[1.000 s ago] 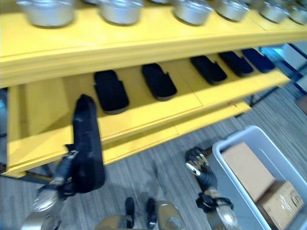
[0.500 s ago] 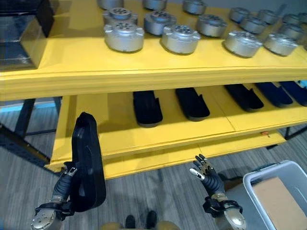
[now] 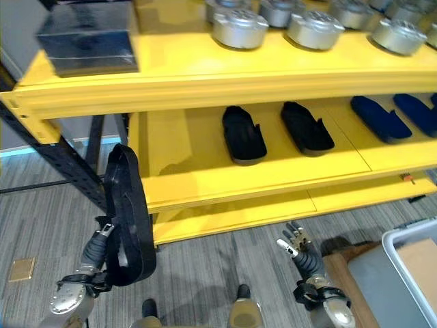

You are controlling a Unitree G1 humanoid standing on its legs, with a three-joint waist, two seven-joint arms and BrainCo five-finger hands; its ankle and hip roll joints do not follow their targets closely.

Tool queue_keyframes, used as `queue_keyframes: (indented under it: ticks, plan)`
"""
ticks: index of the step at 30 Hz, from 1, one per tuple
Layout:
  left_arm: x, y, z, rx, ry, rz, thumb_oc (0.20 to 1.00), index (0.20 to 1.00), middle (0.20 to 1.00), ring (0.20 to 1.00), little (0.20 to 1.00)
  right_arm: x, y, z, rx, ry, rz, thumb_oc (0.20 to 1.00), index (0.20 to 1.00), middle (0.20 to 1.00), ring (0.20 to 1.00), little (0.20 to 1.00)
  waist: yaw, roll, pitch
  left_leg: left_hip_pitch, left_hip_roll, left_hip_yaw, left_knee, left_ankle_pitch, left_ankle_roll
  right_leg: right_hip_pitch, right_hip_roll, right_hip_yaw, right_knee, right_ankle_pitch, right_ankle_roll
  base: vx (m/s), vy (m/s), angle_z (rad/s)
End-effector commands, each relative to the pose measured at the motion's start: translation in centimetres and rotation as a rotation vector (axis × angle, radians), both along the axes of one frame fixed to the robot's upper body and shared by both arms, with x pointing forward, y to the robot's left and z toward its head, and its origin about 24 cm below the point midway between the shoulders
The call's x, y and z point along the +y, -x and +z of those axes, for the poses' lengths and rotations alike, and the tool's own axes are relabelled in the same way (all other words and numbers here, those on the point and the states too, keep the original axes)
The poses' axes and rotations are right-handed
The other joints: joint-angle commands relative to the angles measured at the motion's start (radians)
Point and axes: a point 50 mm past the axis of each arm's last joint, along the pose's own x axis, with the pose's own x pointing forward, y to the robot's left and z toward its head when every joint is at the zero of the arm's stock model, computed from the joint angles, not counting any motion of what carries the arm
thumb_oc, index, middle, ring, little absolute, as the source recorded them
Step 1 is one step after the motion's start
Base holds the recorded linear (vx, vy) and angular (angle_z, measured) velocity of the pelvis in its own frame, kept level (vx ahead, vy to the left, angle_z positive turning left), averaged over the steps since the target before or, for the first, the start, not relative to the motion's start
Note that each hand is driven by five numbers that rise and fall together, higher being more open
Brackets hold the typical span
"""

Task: Move parts from the plastic box to the shelf.

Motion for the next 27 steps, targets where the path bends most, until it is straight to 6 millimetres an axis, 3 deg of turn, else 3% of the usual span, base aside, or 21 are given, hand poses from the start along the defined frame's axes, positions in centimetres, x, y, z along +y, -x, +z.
queue_keyframes:
  ticks: [1, 6, 9, 16, 20, 27]
  plan:
    - [-0.9, -2.3, 4.3, -0.274, 0.018, -0.007, 0.2, 0.2, 0.2, 0.2, 0.2, -0.9, -1.6, 2.5, -0.131, 0.046, 0.025, 1.0, 1.0, 1.0, 1.0, 1.0, -0.003, 0.041, -0.007, -0.013, 0.046, -0.001, 0.003, 0.039, 0.013, 0.004, 0.068, -0.043, 0.065, -0.081, -0.009, 0.06, 0.088, -0.04]
    - [-1.9, -4.1, 5.9, -0.348, 0.001, -0.061, 0.2, 0.2, 0.2, 0.2, 0.2, -0.4, -1.9, 2.6, -0.134, 0.046, 0.063, 1.0, 1.0, 1.0, 1.0, 1.0, -0.012, 0.022, -0.016, -0.017, 0.037, 0.013, 0.042, 0.012, 0.017, 0.017, 0.062, -0.036, 0.054, -0.081, -0.003, 0.06, 0.039, -0.03]
    - [-4.0, -6.6, 7.2, -0.417, 0.046, -0.097, 0.2, 0.2, 0.2, 0.2, 0.2, 0.6, -2.5, 3.0, -0.155, 0.036, 0.105, 1.0, 1.0, 1.0, 1.0, 1.0, -0.024, 0.007, -0.008, -0.035, 0.037, 0.028, 0.092, -0.006, 0.017, 0.009, 0.06, -0.02, 0.068, -0.087, -0.003, 0.04, 0.003, -0.16]
    - [-6.1, -9.2, 9.0, -0.488, 0.071, -0.129, 0.2, 0.2, 0.2, 0.2, 0.2, 1.3, -2.8, 3.4, -0.173, 0.024, 0.137, 1.0, 1.0, 1.0, 1.0, 1.0, -0.041, 0.006, 0.004, -0.061, 0.047, 0.033, 0.106, -0.001, 0.011, -0.019, 0.067, -0.015, 0.082, -0.089, -0.009, -0.01, -0.018, -0.09]
    - [-7.7, -12.0, 11.4, -0.569, 0.092, -0.11, 0.2, 0.2, 0.2, 0.2, 0.2, 2.1, -3.6, 3.8, -0.19, 0.014, 0.17, 1.0, 1.0, 1.0, 1.0, 1.0, -0.059, 0.013, 0.041, -0.116, 0.062, 0.029, 0.138, 0.007, 0.004, -0.096, 0.072, -0.001, 0.138, -0.092, -0.019, -0.1, -0.038, -0.06]
    - [-6.2, -13.6, 13.6, -0.649, 0.09, 0.033, 0.2, 0.2, 0.2, 0.2, 0.2, 2.3, -3.9, 4.0, -0.199, 0.015, 0.175, 1.0, 1.0, 1.0, 1.0, 1.0, -0.072, 0.02, 0.078, -0.212, 0.074, 0.017, 0.204, 0.005, -0.005, -0.203, 0.075, 0.013, 0.216, -0.1, -0.026, -0.08, -0.023, -0.08]
